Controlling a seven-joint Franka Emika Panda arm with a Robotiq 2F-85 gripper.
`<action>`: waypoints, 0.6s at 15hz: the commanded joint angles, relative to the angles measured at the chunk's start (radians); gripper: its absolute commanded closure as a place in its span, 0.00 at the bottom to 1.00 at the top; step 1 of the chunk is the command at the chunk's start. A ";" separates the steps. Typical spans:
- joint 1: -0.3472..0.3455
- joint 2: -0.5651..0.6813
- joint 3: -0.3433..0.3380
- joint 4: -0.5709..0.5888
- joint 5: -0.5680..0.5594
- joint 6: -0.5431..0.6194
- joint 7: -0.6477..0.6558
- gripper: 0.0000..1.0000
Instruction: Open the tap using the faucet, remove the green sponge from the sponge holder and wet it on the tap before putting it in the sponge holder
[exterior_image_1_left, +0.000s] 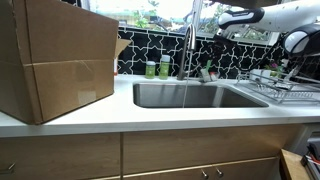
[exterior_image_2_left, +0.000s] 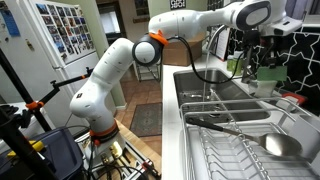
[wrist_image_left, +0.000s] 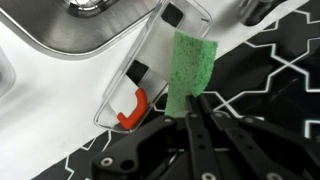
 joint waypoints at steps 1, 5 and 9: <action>-0.010 -0.123 0.017 -0.112 0.029 0.014 -0.092 0.99; -0.007 -0.253 0.041 -0.231 0.086 -0.060 -0.125 0.99; 0.002 -0.389 0.073 -0.381 0.140 -0.193 -0.161 0.99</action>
